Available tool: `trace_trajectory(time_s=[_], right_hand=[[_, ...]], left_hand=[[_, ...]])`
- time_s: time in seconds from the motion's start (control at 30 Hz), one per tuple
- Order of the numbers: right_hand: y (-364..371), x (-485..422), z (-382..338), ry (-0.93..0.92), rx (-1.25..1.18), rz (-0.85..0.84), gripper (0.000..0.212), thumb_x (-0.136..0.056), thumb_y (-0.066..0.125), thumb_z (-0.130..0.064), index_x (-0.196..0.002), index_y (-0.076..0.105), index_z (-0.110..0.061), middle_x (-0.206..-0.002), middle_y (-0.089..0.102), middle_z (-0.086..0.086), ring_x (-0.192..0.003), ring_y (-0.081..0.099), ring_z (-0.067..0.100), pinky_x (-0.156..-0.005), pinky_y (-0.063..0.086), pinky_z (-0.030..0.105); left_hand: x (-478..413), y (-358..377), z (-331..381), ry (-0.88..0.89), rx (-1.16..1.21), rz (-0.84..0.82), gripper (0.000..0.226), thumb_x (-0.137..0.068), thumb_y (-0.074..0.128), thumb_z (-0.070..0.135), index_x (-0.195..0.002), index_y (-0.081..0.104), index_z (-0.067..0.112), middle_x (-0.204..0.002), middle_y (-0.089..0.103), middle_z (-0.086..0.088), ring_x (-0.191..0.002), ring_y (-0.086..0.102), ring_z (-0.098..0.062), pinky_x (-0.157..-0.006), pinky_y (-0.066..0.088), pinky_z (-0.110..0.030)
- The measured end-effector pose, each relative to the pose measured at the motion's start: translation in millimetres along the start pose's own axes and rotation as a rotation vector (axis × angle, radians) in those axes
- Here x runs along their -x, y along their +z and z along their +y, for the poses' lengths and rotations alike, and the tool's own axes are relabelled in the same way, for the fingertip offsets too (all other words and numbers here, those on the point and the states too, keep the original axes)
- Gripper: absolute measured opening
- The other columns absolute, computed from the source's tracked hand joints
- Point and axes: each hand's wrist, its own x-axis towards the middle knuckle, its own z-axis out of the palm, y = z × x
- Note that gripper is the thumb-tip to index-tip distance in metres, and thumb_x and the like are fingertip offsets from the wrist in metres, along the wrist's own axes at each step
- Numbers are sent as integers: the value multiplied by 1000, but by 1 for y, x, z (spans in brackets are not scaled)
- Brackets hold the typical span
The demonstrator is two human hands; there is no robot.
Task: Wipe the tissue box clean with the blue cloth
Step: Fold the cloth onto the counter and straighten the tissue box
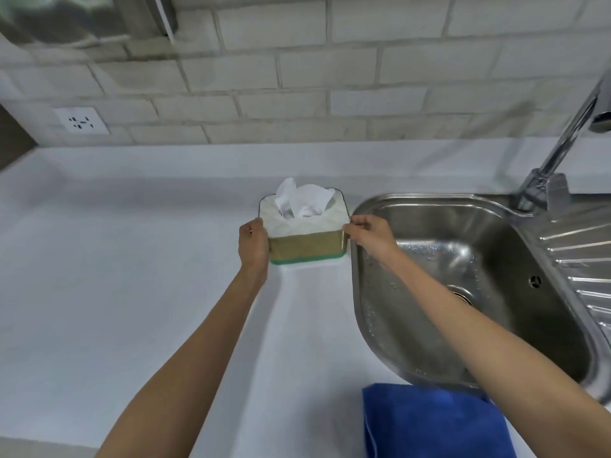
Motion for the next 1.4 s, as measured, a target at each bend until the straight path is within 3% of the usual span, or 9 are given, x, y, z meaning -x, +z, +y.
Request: trace_trajectory(time_s=[0.07, 0.13, 0.2, 0.4, 0.8, 0.9, 1.03, 1.23, 1.4], right_hand=[[0, -9, -3, 20, -12, 13, 39, -81, 66, -12, -118, 57, 0, -98, 61, 10, -89, 57, 20, -86, 47, 31], [-1, -18, -5, 36, 1, 28, 37, -82, 64, -10, -118, 57, 0, -99, 60, 10, -90, 57, 20, -87, 47, 32], [-3, -27, -8, 48, 6, 38, 37, -82, 64, -9, -117, 57, 1, -100, 60, 10, -91, 57, 20, -85, 48, 30], [-5, -46, -13, 75, -3, 49, 38, -82, 65, -7, -117, 55, 3, -99, 59, 10, -89, 56, 20, -62, 42, 14], [-1, -56, -13, 82, -2, 28, 42, -80, 68, -9, -118, 55, 3, -103, 60, 13, -94, 58, 22, -70, 45, 19], [-2, -56, -14, 88, 7, 32, 40, -80, 68, -9, -117, 55, 2, -112, 63, 19, -95, 59, 22, -72, 47, 21], [-2, -56, -15, 87, 2, 29, 39, -81, 67, -8, -117, 55, 2, -117, 62, 20, -95, 59, 22, -66, 45, 17], [-2, -56, -16, 89, 14, 28, 41, -81, 67, -9, -118, 54, 3, -115, 62, 21, -95, 59, 22, -74, 47, 23], [-2, -55, -16, 93, 4, 25, 41, -82, 67, -12, -119, 54, 0, -115, 62, 18, -96, 59, 22, -68, 46, 18]], left_hand=[[-12, 6, 7, -21, 12, -56, 45, -93, 36, 29, -128, 45, 1, -102, 50, -12, -93, 48, -22, -92, 46, -38], [-23, 12, 13, -30, 17, -102, 44, -94, 36, 31, -128, 46, 6, -105, 51, -5, -100, 52, -22, -102, 44, -42], [-32, 18, 17, -25, 10, -143, 44, -95, 36, 33, -129, 47, 7, -110, 54, -7, -105, 54, -24, -104, 42, -44], [-52, 32, 26, -10, -3, -189, 43, -95, 36, 36, -125, 50, 9, -130, 57, -13, -120, 53, -29, -107, 41, -46], [-69, 34, 29, 11, -43, -161, 45, -95, 33, 39, -124, 52, 11, -127, 58, -11, -116, 56, -27, -105, 44, -46], [-68, 35, 28, 5, -42, -147, 44, -95, 34, 39, -123, 52, 11, -126, 58, -11, -115, 56, -27, -104, 45, -46], [-68, 34, 27, 1, -31, -143, 44, -95, 35, 40, -122, 52, 10, -125, 59, -12, -114, 57, -27, -103, 46, -45], [-68, 34, 26, -5, -16, -134, 39, -95, 35, 42, -121, 49, 15, -125, 57, -8, -114, 56, -26, -103, 46, -45], [-70, 35, 26, 5, -37, -132, 46, -94, 33, 43, -124, 49, 13, -123, 58, -8, -115, 55, -28, -100, 46, -40]])
